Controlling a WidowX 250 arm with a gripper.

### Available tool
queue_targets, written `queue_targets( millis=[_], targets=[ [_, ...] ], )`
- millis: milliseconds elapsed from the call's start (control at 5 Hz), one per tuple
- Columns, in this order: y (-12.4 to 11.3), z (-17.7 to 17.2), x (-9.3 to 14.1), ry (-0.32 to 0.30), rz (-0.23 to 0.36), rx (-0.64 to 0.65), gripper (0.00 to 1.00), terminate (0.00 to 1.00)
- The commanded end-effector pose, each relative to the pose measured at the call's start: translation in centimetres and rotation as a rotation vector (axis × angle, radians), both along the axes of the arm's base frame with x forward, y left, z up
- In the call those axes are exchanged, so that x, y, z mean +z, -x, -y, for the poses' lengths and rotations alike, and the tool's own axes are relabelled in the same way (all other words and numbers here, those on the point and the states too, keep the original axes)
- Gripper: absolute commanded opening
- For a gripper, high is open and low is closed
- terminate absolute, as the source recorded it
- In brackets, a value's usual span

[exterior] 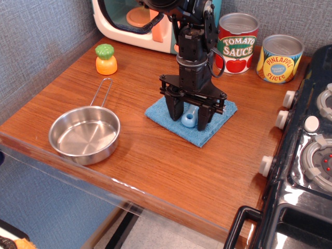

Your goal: Move the spoon on top of blue towel

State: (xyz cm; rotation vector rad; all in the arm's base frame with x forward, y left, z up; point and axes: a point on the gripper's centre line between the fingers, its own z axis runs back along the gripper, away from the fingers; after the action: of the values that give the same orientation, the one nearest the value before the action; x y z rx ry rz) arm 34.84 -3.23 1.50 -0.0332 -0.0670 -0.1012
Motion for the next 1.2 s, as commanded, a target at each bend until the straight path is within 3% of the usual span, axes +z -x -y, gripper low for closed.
queue_targets(
  millis=[0, 200, 400, 600, 800, 1000],
  targets=[
    [-0.6, 0.0, 1.4, 0.001, 0.04, -0.012, 0.0, 0.0],
    [-0.5, -0.3, 2.9, 0.035, 0.075, -0.019, 0.0, 0.0],
    [-0.1, -1.9, 5.8, 0.125, 0.145, -0.006, 0.0, 0.0],
    [0.5, -5.1, 7.3, 0.148, 0.172, 0.07, 0.0, 0.0],
    [-0.4, -8.4, 6.9, 0.121, 0.141, 0.137, 0.0, 0.0],
    [-2.6, -9.4, 5.6, 0.066, 0.109, 0.155, 0.0, 0.0]
  ],
)
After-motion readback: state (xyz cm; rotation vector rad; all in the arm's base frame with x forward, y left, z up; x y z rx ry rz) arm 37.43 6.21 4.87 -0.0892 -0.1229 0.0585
